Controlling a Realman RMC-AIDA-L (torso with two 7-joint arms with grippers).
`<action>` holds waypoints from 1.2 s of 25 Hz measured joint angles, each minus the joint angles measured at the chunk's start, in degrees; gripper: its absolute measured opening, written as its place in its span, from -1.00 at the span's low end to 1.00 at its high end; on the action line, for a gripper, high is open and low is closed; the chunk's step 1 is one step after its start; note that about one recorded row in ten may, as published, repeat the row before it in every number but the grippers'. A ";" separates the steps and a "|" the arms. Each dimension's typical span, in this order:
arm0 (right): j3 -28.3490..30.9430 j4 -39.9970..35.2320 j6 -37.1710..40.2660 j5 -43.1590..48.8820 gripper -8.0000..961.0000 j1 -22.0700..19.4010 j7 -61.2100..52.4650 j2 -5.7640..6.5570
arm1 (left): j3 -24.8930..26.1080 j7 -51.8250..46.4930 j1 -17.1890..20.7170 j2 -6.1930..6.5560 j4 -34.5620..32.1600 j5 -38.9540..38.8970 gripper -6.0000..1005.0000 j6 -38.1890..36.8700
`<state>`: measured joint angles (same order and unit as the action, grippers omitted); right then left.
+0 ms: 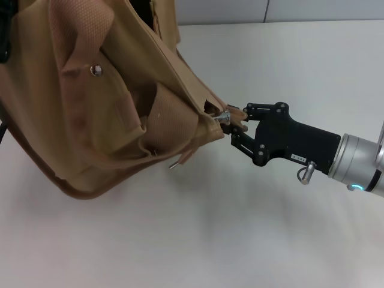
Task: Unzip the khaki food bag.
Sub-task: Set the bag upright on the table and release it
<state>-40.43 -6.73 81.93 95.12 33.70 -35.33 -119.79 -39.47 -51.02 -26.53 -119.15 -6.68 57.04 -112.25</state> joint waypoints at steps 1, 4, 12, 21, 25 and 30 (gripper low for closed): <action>0.00 0.03 -0.04 -0.01 -0.20 0.02 0.22 0.00 | 0.00 -0.13 0.13 0.01 0.00 0.00 -0.87 -0.03; 0.00 0.03 0.38 -0.03 -0.33 -0.33 1.31 0.00 | 0.00 -0.21 0.53 0.05 0.00 0.00 -0.87 -0.07; 1.02 -0.05 1.09 -0.03 -0.76 -0.48 0.94 0.11 | 0.01 -0.22 0.79 0.17 0.00 0.19 -0.87 -0.15; 6.24 -5.68 10.98 -0.03 -0.87 -1.63 -10.84 0.53 | -3.62 0.04 1.61 0.56 -0.09 0.58 -0.85 2.54; 7.99 -9.65 14.74 -0.25 -0.84 -1.36 -18.92 0.53 | -7.35 0.53 2.47 0.63 -0.43 0.60 -0.83 7.08; 8.23 -11.84 11.46 -1.41 -0.80 0.48 -25.93 0.53 | -9.33 0.14 3.12 0.62 -0.14 0.63 -0.80 14.50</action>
<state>-32.20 -18.57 93.39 93.72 34.18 -61.26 -119.26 -48.79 -50.88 -23.41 -118.53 -6.82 57.67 -97.75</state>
